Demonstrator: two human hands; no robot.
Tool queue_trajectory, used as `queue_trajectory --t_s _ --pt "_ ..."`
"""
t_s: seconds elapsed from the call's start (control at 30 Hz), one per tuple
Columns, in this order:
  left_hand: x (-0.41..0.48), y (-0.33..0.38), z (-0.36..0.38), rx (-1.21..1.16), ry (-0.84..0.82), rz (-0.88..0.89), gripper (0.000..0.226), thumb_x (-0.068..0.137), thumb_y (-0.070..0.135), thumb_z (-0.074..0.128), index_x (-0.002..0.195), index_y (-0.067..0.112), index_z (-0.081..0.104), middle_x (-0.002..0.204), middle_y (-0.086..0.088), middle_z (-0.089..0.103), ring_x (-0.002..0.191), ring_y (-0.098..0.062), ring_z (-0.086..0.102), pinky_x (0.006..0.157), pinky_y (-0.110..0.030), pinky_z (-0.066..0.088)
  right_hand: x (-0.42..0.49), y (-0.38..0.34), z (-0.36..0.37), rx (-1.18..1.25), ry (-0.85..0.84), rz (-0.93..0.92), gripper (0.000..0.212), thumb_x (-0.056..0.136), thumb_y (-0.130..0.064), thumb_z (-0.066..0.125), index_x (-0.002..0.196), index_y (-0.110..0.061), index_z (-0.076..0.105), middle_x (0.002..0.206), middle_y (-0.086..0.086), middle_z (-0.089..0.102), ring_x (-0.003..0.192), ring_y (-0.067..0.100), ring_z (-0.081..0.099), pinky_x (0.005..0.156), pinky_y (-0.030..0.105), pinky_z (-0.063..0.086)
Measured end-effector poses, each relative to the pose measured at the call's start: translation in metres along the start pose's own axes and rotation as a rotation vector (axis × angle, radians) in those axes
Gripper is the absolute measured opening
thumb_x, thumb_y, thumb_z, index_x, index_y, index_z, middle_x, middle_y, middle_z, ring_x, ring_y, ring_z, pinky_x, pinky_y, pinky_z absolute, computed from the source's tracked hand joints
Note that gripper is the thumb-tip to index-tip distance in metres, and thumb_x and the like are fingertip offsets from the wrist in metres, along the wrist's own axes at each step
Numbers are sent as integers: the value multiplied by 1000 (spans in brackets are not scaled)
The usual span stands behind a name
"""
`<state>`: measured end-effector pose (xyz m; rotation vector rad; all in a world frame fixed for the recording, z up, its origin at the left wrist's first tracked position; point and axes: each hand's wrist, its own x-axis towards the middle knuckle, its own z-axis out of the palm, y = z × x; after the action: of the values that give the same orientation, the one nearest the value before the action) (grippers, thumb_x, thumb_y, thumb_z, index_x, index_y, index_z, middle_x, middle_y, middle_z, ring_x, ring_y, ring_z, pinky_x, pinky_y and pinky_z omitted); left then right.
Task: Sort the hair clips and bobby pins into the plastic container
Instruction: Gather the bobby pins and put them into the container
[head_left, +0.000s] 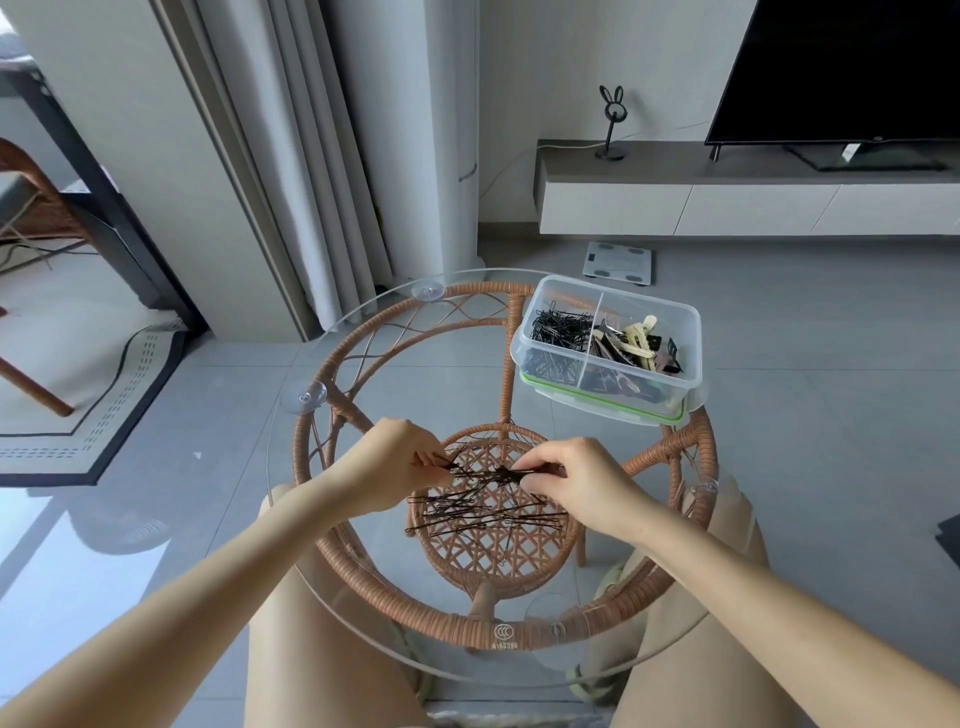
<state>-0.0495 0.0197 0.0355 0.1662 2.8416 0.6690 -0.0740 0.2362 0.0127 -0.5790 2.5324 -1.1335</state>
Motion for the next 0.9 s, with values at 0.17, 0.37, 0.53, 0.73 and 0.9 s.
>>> queue_trajectory --t_s 0.17,0.37,0.53,0.73,0.9 --pt "3 3 -3 -92 101 -47 24 81 27 69 97 10 74 89 -5 75 65 -10 62 55 -10 46 6 0 -13 48 64 24 21 83 -14 66 104 -14 71 93 -6 70 68 -13 56 71 7 39" --pt "13 7 -11 -254 183 -94 22 79 26 71 94 12 75 80 1 74 51 7 57 50 -2 43 11 -3 -35 163 178 11 19 81 -8 68 100 -9 71 80 -10 67 55 -13 57 61 7 44" --pt "31 15 -24 -449 270 -147 6 77 23 73 71 23 73 66 -5 72 57 -14 57 59 -23 47 25 -8 -67 231 344 28 21 81 -4 67 102 -4 69 70 -4 68 46 1 52 56 14 48" --pt "61 35 -36 -575 358 -177 14 80 19 71 65 19 69 70 -16 70 60 -20 49 56 -26 39 75 -13 -92 149 543 157 19 81 -3 66 100 0 69 79 7 69 43 6 54 58 23 49" --pt "93 56 -34 -570 414 -186 20 79 17 68 71 -1 72 58 -13 61 44 -18 41 40 -19 32 129 -5 -86 13 559 369 14 78 -4 63 83 6 71 80 18 74 66 29 70 67 33 57"
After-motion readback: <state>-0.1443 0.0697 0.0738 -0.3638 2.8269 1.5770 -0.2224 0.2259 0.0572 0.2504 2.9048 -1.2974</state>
